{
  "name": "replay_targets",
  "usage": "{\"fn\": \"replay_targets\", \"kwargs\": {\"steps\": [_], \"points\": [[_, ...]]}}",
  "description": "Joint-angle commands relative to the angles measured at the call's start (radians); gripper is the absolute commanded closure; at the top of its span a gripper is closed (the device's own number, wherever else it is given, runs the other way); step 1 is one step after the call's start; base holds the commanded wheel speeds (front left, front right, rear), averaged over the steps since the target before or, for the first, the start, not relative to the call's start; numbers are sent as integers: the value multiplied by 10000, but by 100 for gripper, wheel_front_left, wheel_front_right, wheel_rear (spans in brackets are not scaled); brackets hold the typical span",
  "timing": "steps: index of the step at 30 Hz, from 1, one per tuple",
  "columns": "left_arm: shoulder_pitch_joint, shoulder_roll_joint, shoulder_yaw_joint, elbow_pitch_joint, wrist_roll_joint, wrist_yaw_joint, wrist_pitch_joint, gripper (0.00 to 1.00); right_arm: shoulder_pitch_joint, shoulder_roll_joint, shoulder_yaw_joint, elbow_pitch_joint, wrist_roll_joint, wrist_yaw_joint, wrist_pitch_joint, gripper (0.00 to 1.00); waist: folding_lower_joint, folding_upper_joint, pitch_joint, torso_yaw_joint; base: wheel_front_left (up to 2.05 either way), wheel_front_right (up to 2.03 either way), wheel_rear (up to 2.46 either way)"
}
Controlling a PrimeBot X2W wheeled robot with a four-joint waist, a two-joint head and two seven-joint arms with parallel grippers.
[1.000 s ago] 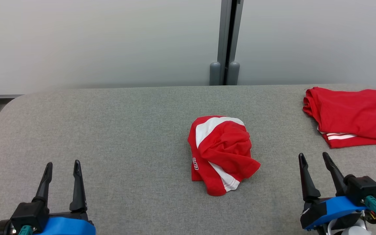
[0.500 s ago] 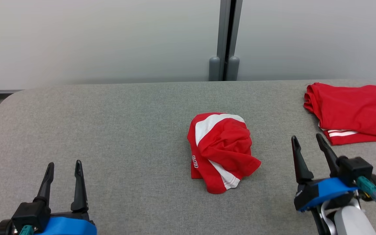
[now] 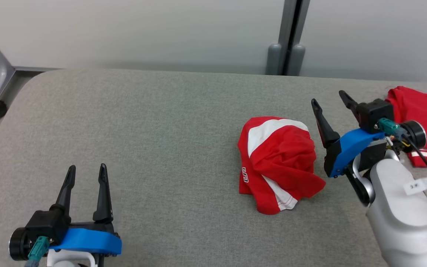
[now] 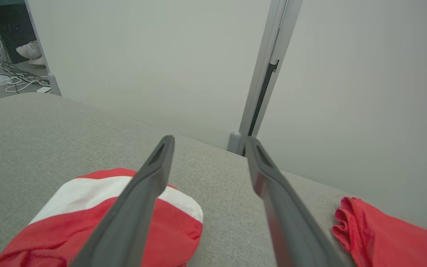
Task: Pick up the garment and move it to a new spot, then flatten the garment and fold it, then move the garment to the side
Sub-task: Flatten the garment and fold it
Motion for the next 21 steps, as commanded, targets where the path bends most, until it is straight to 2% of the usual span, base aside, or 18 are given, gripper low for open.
{"fn": "replay_targets", "kwargs": {"steps": [1, 10, 15, 21], "points": [[-211, -52, 52, 41, 44, -55, -45, 0, -362, -136, 88, 396, 103, 1, 85, 0, 0, -1, 339, 367, 0, 0, 0], [-732, -454, 38, 311, 178, -357, -45, 0, -1503, -634, 233, 3457, 379, 1, 187, 0, 0, -1, 948, 1285, 0, 0, 0], [-922, -592, 96, 418, 284, -488, -45, 0, -1479, -463, 391, 4787, 543, 1, 160, 0, 0, -1, 1084, 1514, 0, 0, 0], [-877, -729, 194, 441, 399, -574, -45, 0, -1212, -143, 824, 5804, 813, 2, 32, 0, 0, -1, 1078, 1426, 0, 0, 0]]}}
